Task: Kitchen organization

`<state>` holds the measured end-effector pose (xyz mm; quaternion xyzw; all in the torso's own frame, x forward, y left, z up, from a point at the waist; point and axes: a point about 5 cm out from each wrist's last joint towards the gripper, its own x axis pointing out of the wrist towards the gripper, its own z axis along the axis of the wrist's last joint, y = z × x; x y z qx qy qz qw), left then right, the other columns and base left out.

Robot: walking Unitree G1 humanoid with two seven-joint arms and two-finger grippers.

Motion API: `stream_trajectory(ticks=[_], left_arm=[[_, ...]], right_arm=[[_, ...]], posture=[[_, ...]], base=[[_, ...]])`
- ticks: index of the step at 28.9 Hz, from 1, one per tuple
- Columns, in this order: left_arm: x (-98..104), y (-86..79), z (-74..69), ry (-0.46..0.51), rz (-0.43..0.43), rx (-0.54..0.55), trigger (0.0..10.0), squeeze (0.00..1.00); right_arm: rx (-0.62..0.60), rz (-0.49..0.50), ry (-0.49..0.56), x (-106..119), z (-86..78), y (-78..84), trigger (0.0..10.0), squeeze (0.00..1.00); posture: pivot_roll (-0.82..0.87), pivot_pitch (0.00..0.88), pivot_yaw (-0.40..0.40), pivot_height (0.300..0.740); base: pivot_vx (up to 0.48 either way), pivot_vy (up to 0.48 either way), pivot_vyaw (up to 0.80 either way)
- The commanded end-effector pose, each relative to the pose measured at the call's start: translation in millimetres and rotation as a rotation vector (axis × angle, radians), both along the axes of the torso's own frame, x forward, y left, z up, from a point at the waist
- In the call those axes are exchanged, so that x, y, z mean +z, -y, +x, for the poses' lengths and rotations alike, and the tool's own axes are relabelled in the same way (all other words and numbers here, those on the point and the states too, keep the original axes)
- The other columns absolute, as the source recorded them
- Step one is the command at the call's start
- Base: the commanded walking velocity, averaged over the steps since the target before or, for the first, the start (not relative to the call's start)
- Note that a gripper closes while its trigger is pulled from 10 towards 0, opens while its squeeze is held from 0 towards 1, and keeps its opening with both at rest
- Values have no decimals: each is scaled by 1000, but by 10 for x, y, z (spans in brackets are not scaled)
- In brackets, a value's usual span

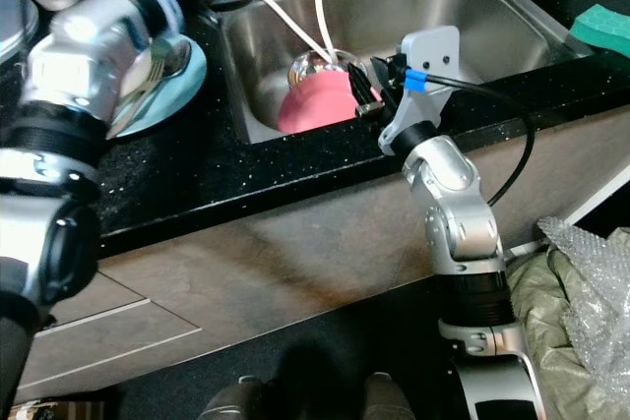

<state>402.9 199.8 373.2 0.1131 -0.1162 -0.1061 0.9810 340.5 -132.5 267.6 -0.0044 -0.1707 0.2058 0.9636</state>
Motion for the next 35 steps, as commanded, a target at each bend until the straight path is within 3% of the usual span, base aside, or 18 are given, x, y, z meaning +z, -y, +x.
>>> stream_trajectory(ticks=[1, 4, 8, 9, 11, 12, 22, 28, 29, 35], left_arm=[[48, -121, -38, -24, 25, 75, 10000, 0], [28, -383, -139, -104, 12, 152, 10000, 0], [14, -490, -190, -140, -2, 169, 10000, 0], [0, -545, -212, -154, -7, 188, 10000, 133], [0, -545, -212, -154, -7, 188, 10000, 133], [-25, -656, -261, -184, -13, 223, 10000, 1000], [-135, -941, -460, -305, -20, 342, 10000, 1000], [-175, -1053, -510, -349, -30, 389, 10000, 1000], [-195, -1085, -521, -360, -32, 395, 10000, 847], [-323, -1123, -542, -409, -42, 396, 10000, 843]], right_arm=[[22, -6, 12, 21, -15, -54, 10000, 0], [24, -7, 13, 25, -14, -55, 10000, 0], [25, -8, 12, 24, -14, -55, 10000, 0], [26, -9, 10, 19, -14, -56, 10000, 0], [26, -9, 10, 19, -14, -56, 10000, 0], [30, -12, 7, 12, -15, -60, 10000, 0], [37, -18, -4, -11, -14, -65, 10000, 0], [40, -20, -8, -15, -11, -66, 10000, 0], [40, -21, -8, -17, -11, -67, 10000, 0], [42, -22, -9, -19, -6, -65, 10000, 0]], posture=[[38, 191, 33, 740], [39, 193, 31, 740], [38, 193, 30, 740], [39, 195, 29, 740], [39, 195, 29, 740], [40, 199, 30, 740], [42, 205, 31, 740], [43, 208, 29, 740], [44, 209, 28, 740], [43, 208, 26, 740]], base=[[0, 0, 0], [0, 0, 0], [0, 0, 0], [0, 0, 0], [0, 0, 0], [0, 0, 0], [0, 0, 0], [0, 0, 0], [0, 0, 0], [0, 0, 0]])
